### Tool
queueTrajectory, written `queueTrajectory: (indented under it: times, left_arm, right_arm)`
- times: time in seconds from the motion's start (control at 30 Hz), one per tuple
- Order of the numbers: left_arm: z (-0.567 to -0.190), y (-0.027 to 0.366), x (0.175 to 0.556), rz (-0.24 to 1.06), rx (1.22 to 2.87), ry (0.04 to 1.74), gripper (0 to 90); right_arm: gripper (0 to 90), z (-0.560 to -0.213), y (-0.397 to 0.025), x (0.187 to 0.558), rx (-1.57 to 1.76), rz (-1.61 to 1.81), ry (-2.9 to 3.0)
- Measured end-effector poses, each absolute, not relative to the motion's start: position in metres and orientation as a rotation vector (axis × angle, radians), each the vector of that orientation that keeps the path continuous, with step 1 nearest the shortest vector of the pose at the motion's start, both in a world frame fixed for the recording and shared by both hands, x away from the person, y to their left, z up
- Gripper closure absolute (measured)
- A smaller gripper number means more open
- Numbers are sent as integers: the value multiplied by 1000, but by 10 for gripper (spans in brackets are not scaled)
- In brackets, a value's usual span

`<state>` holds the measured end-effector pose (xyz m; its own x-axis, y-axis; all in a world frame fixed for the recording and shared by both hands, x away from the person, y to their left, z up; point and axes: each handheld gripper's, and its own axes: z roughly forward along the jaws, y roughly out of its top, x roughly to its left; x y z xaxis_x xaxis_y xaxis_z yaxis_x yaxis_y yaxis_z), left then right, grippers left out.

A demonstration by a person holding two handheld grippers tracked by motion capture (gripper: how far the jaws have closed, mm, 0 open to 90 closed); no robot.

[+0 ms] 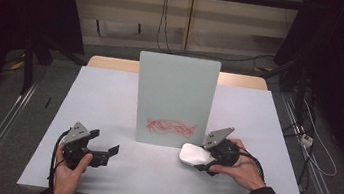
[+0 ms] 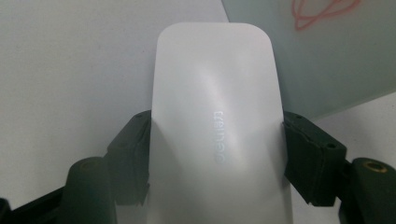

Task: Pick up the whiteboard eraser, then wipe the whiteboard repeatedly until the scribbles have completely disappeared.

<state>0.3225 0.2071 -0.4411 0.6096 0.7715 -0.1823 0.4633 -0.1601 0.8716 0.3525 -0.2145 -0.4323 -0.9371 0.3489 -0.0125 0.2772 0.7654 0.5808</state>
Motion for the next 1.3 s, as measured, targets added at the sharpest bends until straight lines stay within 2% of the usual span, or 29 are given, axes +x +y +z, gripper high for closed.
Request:
queueTrajectory:
  times: [1.3]
  left_arm:
    - [-444,210,323,355,1803,1025,42]
  right_arm:
    - [315,-416,-218,331,658,1082,2615]
